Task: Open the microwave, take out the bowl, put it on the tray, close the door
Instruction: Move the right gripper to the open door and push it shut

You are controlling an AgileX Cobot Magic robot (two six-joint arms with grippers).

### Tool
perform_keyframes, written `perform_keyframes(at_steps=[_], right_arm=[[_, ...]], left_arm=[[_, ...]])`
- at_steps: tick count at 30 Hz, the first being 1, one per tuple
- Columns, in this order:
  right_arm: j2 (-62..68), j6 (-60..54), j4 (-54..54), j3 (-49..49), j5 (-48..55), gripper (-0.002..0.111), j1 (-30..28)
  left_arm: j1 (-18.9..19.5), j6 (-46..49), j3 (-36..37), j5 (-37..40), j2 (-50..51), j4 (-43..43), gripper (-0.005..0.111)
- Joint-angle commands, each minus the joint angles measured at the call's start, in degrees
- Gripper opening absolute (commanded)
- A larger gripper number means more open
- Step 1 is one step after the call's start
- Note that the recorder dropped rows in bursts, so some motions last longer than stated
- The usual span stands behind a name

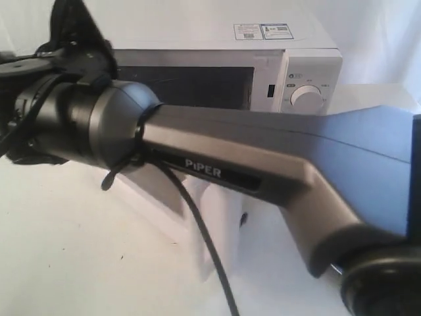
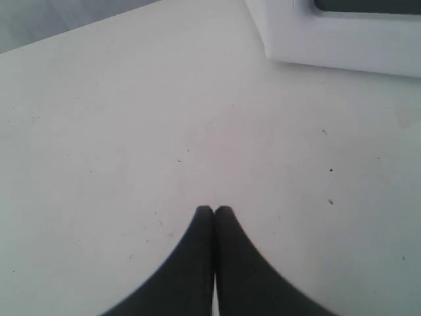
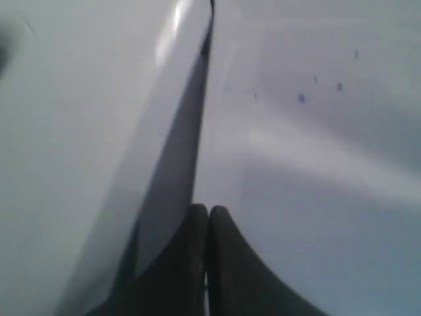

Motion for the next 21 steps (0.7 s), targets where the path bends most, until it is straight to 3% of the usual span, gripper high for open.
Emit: perform_keyframes(at_steps=[1, 9, 21], right_arm=[[-0.3, 7.3, -7.7, 0.1, 7.3, 0.0, -4.8], [0.2, 20.9, -11.8, 0.7, 8.7, 0.0, -12.3], [0.2, 27.6, -16.5, 1.2, 8.7, 0.0, -17.3]], left_arm=[[-0.2, -0.3, -0.2, -0.2, -0.1, -0.2, 0.0], [-0.2, -0.3, -0.2, -0.2, -0.1, -0.2, 0.0], [-0.2, -0.3, -0.2, -0.2, -0.1, -0.2, 0.0]])
